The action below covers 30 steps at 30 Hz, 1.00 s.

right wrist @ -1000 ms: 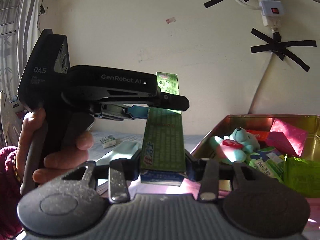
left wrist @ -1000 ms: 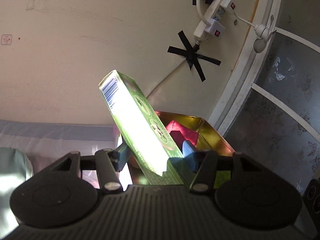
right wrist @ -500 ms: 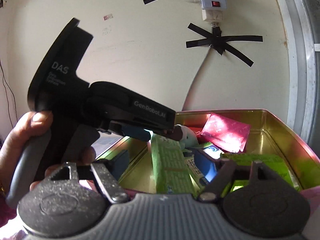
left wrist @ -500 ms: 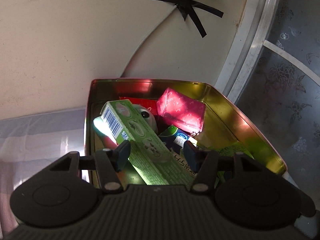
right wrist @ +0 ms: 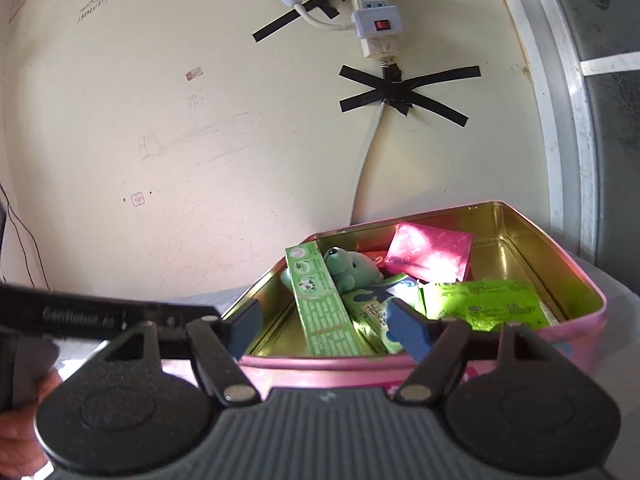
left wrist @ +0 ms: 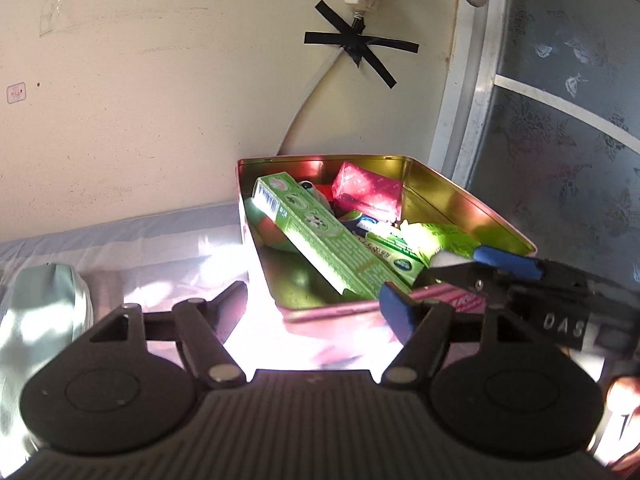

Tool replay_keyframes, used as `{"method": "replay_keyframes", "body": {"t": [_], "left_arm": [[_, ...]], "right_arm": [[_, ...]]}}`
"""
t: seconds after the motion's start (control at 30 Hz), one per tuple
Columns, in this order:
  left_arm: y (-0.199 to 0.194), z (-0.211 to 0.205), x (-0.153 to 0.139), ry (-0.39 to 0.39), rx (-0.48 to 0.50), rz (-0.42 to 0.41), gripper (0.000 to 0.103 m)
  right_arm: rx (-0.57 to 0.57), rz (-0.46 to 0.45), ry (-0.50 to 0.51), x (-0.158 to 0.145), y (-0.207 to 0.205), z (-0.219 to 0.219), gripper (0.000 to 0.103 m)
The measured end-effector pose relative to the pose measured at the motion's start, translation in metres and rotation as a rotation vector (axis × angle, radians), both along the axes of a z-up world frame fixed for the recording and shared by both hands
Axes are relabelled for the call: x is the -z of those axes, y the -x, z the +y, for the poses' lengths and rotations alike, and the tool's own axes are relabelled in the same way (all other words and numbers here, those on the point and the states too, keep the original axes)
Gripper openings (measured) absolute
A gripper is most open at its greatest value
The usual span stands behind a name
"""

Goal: Organize objects
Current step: 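Withdraw both grippers from the pink tin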

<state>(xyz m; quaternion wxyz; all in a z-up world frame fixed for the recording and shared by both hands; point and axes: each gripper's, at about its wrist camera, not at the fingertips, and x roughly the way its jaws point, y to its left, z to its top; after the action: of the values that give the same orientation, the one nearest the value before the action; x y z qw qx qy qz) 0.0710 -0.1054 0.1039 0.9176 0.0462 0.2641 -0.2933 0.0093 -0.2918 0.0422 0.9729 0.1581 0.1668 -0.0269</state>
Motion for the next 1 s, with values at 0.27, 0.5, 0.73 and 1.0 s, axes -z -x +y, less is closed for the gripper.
{"method": "replay_keyframes", "body": {"t": [0.27, 0.5, 0.73, 1.0], "left_arm": [[0.048, 0.02, 0.025, -0.063, 0.059, -0.055, 0.076], [0.058, 0.039, 0.038, -0.064, 0.056, -0.031, 0.081], [0.065, 0.062, 0.042, -0.029, 0.027, -0.025, 0.081], [0.066, 0.089, 0.045, 0.005, -0.029, -0.004, 0.081]], "right_arm": [[0.038, 0.067, -0.078, 0.004, 0.024, 0.005, 0.069], [0.012, 0.11, -0.095, 0.01, 0.026, 0.024, 0.069], [-0.052, 0.141, -0.053, 0.012, 0.021, 0.055, 0.069], [-0.121, 0.185, -0.035, 0.021, 0.01, 0.082, 0.069]]}}
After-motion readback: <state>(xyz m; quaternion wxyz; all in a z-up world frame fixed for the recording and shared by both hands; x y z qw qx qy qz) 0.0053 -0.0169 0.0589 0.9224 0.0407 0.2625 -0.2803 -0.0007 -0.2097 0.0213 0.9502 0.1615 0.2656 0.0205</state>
